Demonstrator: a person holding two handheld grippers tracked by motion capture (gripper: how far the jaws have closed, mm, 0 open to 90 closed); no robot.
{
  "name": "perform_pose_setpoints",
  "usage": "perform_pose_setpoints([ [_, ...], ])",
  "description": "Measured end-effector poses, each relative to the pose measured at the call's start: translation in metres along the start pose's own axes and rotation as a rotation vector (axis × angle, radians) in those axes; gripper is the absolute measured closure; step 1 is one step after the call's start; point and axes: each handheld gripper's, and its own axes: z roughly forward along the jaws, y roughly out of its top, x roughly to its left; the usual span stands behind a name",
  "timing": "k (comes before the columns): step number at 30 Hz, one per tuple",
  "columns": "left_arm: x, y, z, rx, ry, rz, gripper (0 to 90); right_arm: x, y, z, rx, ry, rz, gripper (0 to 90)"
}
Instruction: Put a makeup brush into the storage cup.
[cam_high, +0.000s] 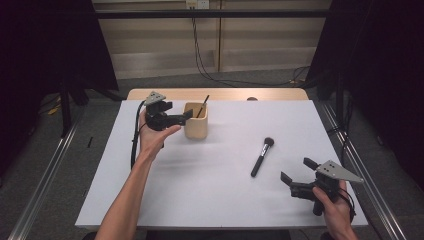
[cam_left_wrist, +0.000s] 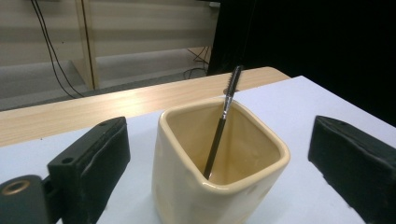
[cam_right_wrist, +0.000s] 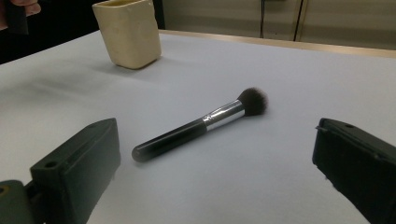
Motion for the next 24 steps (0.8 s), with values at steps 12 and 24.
perform_pose_setpoints([
  [12,0.002,-0.012,-0.032,-0.01,0.02,0.045,5.3,0.0,0.0,0.0,0.002,-0.001,-0.001,0.7],
  [24,0.0,-0.026,-0.055,-0.009,0.029,0.054,4.6,0.0,0.0,0.0,0.0,-0.006,-0.002,0.7],
])
